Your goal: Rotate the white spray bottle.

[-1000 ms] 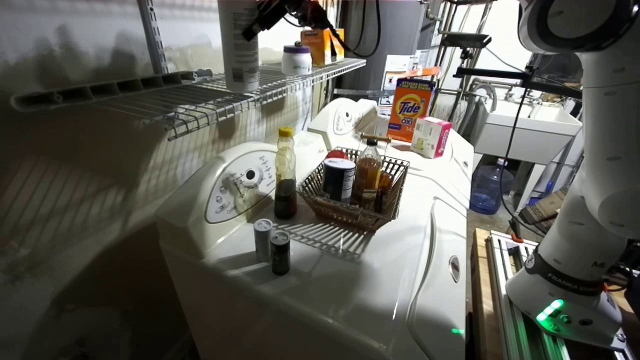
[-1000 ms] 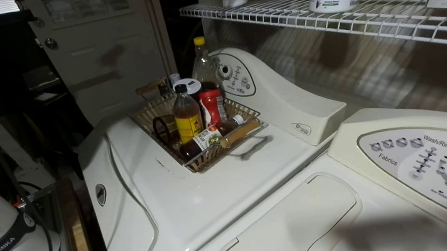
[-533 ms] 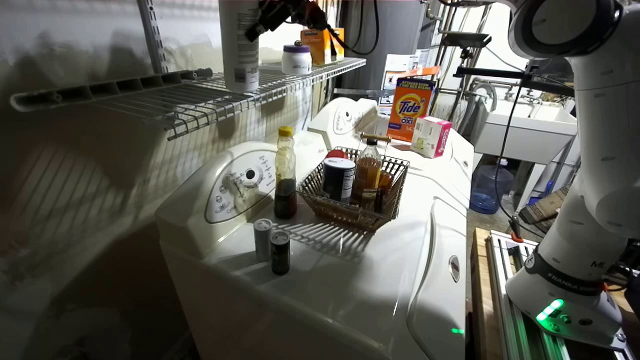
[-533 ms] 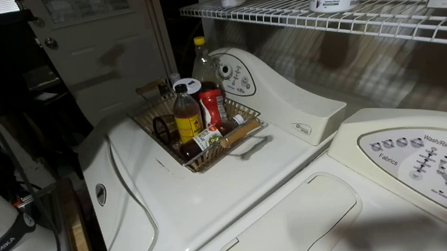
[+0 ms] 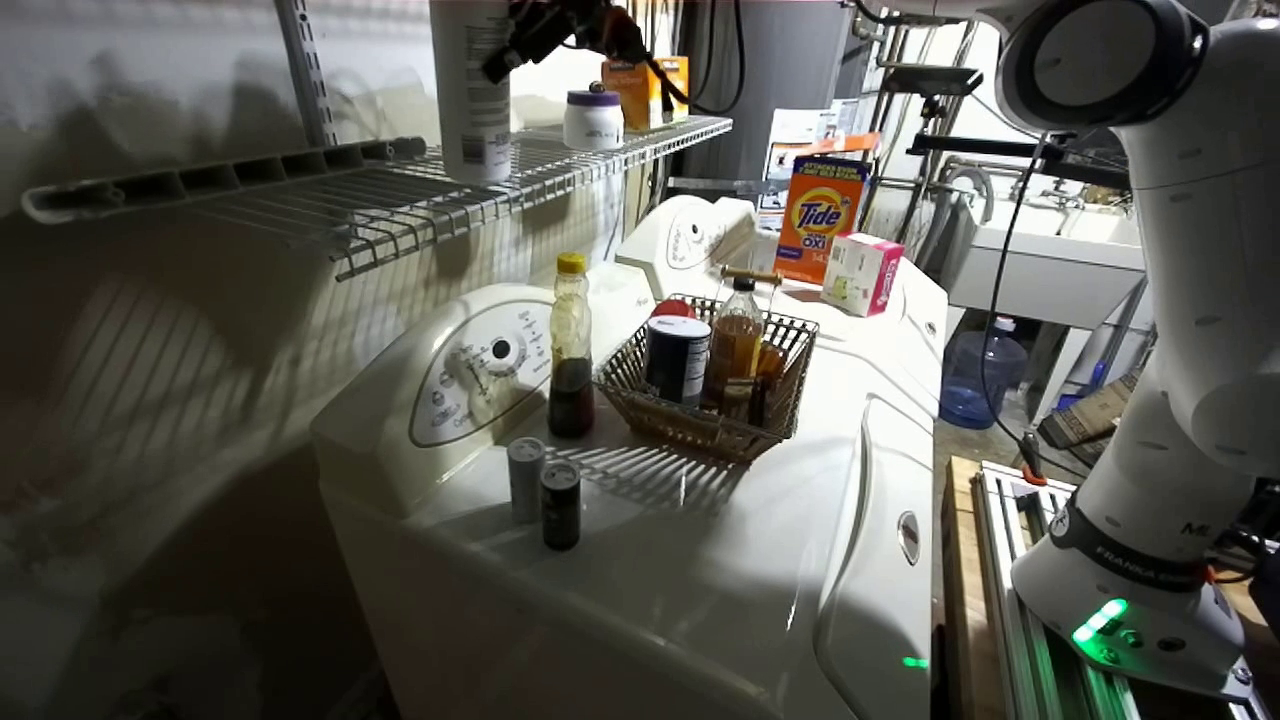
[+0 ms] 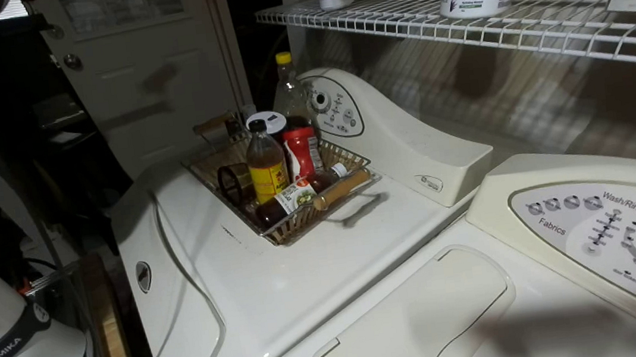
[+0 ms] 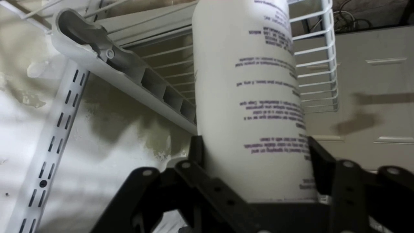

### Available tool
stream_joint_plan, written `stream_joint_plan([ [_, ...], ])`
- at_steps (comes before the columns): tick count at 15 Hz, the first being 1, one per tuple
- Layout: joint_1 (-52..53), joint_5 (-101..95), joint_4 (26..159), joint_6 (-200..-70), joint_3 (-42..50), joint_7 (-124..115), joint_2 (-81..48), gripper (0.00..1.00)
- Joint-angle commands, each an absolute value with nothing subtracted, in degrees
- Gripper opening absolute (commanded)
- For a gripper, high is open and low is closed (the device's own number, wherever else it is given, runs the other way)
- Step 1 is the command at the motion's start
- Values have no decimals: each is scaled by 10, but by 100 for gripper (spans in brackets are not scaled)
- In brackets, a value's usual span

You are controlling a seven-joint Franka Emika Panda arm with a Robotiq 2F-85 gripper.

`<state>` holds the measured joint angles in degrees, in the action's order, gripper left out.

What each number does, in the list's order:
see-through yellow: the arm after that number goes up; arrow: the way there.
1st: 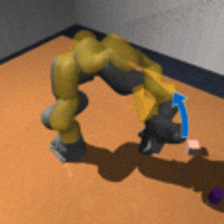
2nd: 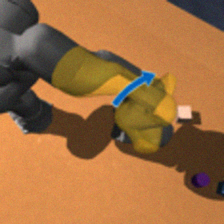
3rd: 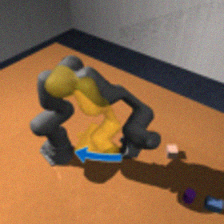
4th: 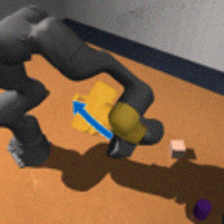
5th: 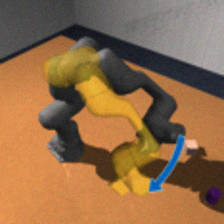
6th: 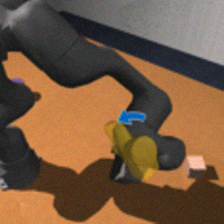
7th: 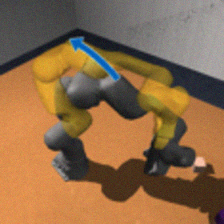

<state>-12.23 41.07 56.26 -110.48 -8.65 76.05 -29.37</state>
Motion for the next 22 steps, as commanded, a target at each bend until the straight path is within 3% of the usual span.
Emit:
stream_joint_plan([
  [1, -116, 399, 526, -1124, -80, 753, -331, 99],
  [22, -92, 403, 598, -1298, -71, 573, -291, 100],
])
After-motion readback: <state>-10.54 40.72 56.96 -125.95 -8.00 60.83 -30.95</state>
